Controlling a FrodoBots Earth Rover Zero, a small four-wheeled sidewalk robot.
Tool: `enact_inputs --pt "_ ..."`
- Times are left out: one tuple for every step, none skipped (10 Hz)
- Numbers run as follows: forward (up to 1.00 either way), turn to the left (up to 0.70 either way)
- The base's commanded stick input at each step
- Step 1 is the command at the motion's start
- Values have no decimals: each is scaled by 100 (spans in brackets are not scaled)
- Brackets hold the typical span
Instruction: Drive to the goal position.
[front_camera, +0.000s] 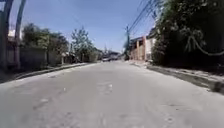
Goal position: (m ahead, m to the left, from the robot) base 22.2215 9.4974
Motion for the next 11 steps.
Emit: enact_inputs --pt "100 2" --pt "100 2" --pt "100 2" --pt "100 2" --pt "100 2" --pt "100 -14" --pt "100 -26" --pt "100 -37" --pt "100 -38" --pt "100 -33" --pt "100 -12"
